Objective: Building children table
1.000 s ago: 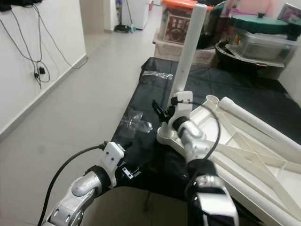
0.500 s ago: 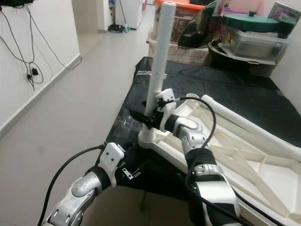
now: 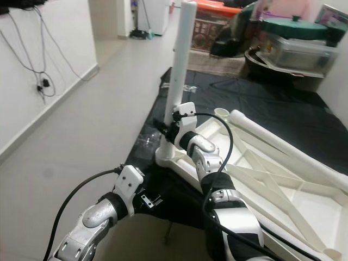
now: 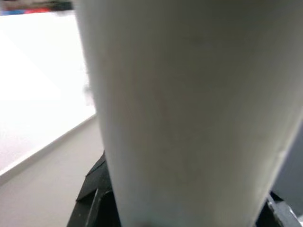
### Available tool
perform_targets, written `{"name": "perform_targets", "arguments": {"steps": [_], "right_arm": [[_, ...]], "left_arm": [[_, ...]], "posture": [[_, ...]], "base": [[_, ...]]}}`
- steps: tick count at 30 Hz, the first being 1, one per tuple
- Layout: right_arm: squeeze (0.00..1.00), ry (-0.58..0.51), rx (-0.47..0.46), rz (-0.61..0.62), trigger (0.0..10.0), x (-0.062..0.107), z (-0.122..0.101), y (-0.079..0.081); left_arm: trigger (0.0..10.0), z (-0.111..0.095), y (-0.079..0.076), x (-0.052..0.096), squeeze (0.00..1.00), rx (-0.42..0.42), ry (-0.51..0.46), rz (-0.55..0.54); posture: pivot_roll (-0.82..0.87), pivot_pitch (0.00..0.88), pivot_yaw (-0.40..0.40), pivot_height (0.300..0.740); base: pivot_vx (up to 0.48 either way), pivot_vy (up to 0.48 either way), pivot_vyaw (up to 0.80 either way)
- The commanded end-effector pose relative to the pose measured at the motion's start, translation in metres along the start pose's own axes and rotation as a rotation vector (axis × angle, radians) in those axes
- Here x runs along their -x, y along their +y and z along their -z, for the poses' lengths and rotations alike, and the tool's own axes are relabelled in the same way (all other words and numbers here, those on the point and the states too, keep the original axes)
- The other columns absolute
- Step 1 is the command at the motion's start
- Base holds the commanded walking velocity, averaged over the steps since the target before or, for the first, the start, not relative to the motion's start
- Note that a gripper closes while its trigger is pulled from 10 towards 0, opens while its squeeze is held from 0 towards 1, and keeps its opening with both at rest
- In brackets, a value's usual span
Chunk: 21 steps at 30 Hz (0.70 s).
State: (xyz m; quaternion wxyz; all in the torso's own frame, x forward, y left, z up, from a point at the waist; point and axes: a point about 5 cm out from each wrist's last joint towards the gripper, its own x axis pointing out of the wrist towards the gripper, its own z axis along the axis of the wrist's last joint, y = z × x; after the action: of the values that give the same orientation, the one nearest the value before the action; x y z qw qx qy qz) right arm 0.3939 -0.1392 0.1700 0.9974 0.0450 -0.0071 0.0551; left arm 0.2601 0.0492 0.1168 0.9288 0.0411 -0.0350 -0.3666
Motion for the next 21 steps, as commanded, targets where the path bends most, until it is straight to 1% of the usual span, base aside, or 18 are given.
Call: {"name": "perform_targets", "arguments": {"steps": [1, 2, 4, 5, 6, 7, 8, 11, 12, 13, 14, 15, 17, 18, 19, 20, 21], "right_arm": [[0.0, -0.011, -0.057, 0.409, 0.0, 0.017, 0.01, -0.038], [0.0, -0.021, -0.086, 0.523, 0.0, 0.024, 0.012, -0.043], [0.0, -0.021, -0.086, 0.523, 0.0, 0.024, 0.012, -0.043], [0.0, -0.031, -0.115, 0.622, 0.0, 0.031, 0.014, -0.044], [0.0, -0.043, -0.143, 0.676, 0.0, 0.035, 0.015, -0.04], [0.0, -0.054, -0.157, 0.701, 0.0, 0.036, 0.014, -0.035], [0.0, -0.066, -0.165, 0.709, 0.0, 0.037, 0.012, -0.031], [0.0, -0.076, -0.169, 0.709, 0.0, 0.036, 0.01, -0.027], [0.0, -0.085, -0.17, 0.678, 0.0, 0.034, 0.008, -0.02], [0.0, -0.085, -0.17, 0.678, 0.0, 0.034, 0.008, -0.02], [0.0, -0.094, -0.165, 0.647, 1.5, 0.032, 0.007, -0.013], [0.0, -0.101, -0.152, 0.629, 10.0, 0.032, 0.007, -0.007], [0.0, -0.101, -0.152, 0.629, 10.0, 0.032, 0.007, -0.007], [0.0, -0.109, -0.145, 0.61, 10.0, 0.032, 0.007, -0.004], [0.0, -0.109, -0.145, 0.61, 10.0, 0.032, 0.007, -0.004], [1.0, -0.123, -0.129, 0.574, 10.0, 0.033, 0.006, 0.001], [1.0, -0.14, -0.108, 0.542, 10.0, 0.034, 0.005, 0.003]], "left_arm": [[10.0, 0.001, 0.0, 0.0, 0.0, 0.004, 0.011, 0.007], [10.0, 0.001, 0.0, 0.0, 0.0, 0.004, 0.011, 0.008], [10.0, 0.001, 0.0, 0.0, 0.0, 0.004, 0.011, 0.008], [10.0, 0.001, -0.001, 0.0, 0.0, 0.004, 0.011, 0.008], [10.0, 0.001, -0.001, -0.001, 0.0, 0.004, 0.01, 0.008], [10.0, 0.0, -0.001, -0.001, 0.0, 0.005, 0.01, 0.007], [10.0, 0.0, -0.001, -0.001, 0.0, 0.005, 0.009, 0.006], [10.0, 0.0, 0.0, -0.001, 0.0, 0.005, 0.009, 0.005], [10.0, 0.0, 0.0, -0.001, 0.0, 0.005, 0.009, 0.003], [10.0, 0.0, 0.0, -0.001, 0.0, 0.005, 0.009, 0.003], [10.0, 0.0, 0.0, -0.001, 0.0, 0.005, 0.009, 0.003], [10.0, 0.0, 0.0, -0.001, 0.0, 0.006, 0.009, 0.003], [10.0, 0.0, 0.0, -0.001, 0.0, 0.006, 0.009, 0.003], [10.0, 0.0, 0.0, -0.001, 0.0, 0.006, 0.009, 0.003], [10.0, 0.0, 0.0, -0.001, 0.0, 0.006, 0.009, 0.003], [10.0, 0.0, 0.0, -0.001, 0.0, 0.007, 0.009, 0.003], [10.0, 0.0, 0.0, -0.001, 0.0, 0.007, 0.01, 0.003]], "posture": [[0.17, 0.0, -0.1, 0.74], [0.17, 0.0, -0.1, 0.74], [0.17, 0.0, -0.1, 0.74], [0.17, 0.0, -0.1, 0.74], [0.17, 0.0, -0.105, 0.74], [0.17, 0.0, -0.105, 0.74], [0.17, 0.0, -0.105, 0.74], [0.17, 0.0, -0.105, 0.74], [0.17, 0.0, -0.105, 0.74], [0.17, 0.0, -0.105, 0.74], [0.17, 0.0, -0.107, 0.74], [0.17, 0.0, -0.107, 0.74], [0.17, 0.0, -0.107, 0.74], [0.17, 0.0, -0.105, 0.74], [0.17, 0.0, -0.105, 0.74], [0.17, 0.0, -0.105, 0.74], [0.17, 0.0, -0.105, 0.74]], "base": [[0.0, 0.0, 0.0], [0.0, 0.0, 0.0], [0.0, 0.0, 0.0], [0.0, 0.0, 0.0], [0.0, 0.0, 0.0], [0.0, 0.0, 0.0], [0.0, 0.0, 0.0], [0.0, 0.0, 0.0], [0.0, 0.0, 0.0], [0.0, 0.0, 0.0], [0.0, 0.0, 0.0], [0.0, 0.0, 0.0], [0.0, 0.0, 0.0], [0.0, 0.0, 0.0], [0.0, 0.0, 0.0], [0.0, 0.0, 0.0], [0.0, 0.0, 0.0]]}}
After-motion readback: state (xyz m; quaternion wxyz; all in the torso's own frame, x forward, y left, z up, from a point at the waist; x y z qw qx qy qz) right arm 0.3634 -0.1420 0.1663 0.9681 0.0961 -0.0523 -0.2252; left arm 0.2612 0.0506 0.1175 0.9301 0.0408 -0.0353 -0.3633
